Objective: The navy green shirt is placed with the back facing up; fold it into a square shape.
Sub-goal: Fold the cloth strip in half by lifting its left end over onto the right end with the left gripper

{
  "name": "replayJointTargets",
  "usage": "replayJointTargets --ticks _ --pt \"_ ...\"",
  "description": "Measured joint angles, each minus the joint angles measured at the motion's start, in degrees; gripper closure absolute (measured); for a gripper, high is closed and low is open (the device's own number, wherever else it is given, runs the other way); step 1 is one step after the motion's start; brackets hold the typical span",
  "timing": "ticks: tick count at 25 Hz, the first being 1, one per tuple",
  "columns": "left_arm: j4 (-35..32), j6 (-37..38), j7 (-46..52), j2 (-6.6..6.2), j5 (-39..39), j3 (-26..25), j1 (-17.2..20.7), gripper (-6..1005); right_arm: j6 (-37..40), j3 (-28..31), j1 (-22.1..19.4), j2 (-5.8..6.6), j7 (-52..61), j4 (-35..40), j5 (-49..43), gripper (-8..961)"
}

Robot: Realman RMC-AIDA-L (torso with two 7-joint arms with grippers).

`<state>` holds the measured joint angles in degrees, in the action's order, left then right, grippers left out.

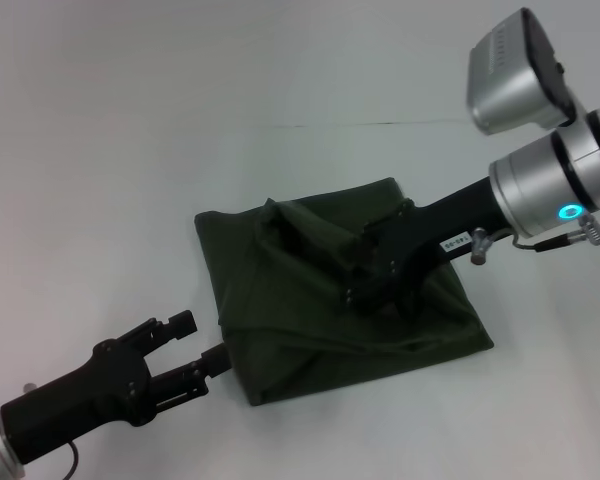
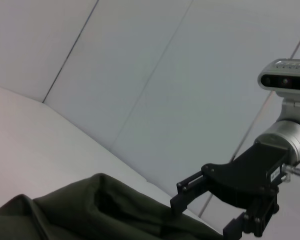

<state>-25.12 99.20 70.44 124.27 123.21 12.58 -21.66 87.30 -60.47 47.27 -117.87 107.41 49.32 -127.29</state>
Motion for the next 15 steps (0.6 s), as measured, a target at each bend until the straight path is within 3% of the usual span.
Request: replayJointTargets --ticks 10,15 --pt "0.9 -0.7 -0.8 0.0 -1.5 -0.3 0.1 108 -3.0 -3.4 0.1 -1.55 0.2 0.0 -3.2 101" --pt "1.1 -1.0 -1.3 0.0 -1.6 -0.3 0.4 109 -3.5 -3.9 0.1 -1.63 0.2 0.2 -3.6 102"
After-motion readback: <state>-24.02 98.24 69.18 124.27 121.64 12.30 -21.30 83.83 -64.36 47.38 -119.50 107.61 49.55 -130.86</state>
